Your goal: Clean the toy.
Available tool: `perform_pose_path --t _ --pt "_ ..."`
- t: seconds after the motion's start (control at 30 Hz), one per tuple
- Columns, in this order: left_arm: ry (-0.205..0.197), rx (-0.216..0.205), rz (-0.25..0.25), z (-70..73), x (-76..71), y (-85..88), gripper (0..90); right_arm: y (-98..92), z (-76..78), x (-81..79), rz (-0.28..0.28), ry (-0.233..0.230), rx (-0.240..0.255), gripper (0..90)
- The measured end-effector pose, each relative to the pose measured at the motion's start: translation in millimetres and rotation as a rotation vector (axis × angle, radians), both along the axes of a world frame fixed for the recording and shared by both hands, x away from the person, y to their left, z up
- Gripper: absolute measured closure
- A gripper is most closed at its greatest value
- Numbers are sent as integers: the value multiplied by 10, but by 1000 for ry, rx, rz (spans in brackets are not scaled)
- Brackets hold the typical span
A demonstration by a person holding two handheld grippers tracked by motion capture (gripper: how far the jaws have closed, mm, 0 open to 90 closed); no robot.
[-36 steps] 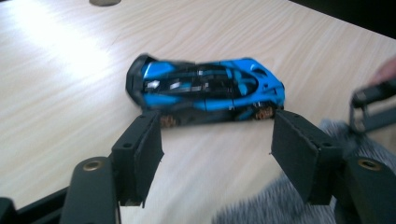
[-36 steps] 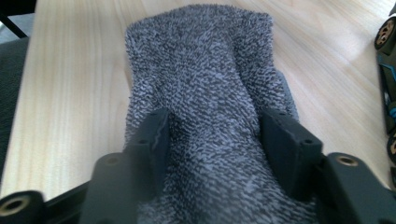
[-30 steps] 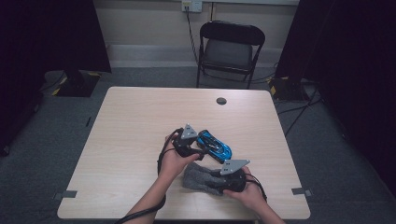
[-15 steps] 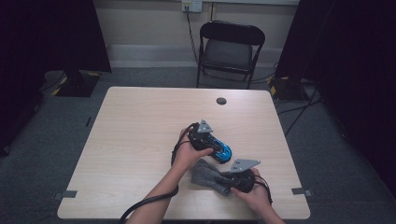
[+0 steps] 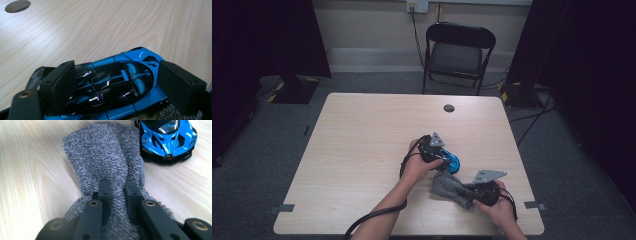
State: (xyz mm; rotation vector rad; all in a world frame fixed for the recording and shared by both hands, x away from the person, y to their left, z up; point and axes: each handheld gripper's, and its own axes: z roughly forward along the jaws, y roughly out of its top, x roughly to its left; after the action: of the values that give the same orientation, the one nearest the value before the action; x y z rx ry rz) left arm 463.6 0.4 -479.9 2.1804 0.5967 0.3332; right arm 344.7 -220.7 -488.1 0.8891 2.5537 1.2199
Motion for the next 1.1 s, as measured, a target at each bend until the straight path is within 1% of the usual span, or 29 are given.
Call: perform_pose_path --t 0.07,0.17,0.23,0.4,0.5,0.63,0.73,0.77,0.93,1.0,1.1 --pt "-30 30 -17 -10 -17 -6 154 -7 -5 1 -5 3 5 781" --pt "-30 18 -1 -16 -23 -6 153 -16 -10 2 -7 11 12 779" --pt "-31 21 0 -17 -31 -16 153 -16 -11 1 -8 12 13 779" --pt "-39 12 3 -30 -47 -13 153 -6 2 3 -18 11 -4 780" --pt "-50 -7 8 -48 -58 -11 153 -19 7 13 -24 13 -7 780" --pt "-46 -2 6 -42 -55 -13 153 -77 15 45 -38 21 -11 780" --pt "-48 1 6 -43 -60 -12 154 -142 20 85 -60 30 -10 781" --pt "-49 -6 9 -48 -64 -14 154 -160 23 103 -67 32 -13 781" --pt "-52 -2 -1 -49 -67 -7 154 -221 40 217 -89 40 -29 781" --pt "-52 -2 0 -49 -68 -8 154 -234 51 267 -102 42 -37 781" --pt "-53 -3 2 -50 -69 -8 154 -227 76 336 -107 43 -64 782"
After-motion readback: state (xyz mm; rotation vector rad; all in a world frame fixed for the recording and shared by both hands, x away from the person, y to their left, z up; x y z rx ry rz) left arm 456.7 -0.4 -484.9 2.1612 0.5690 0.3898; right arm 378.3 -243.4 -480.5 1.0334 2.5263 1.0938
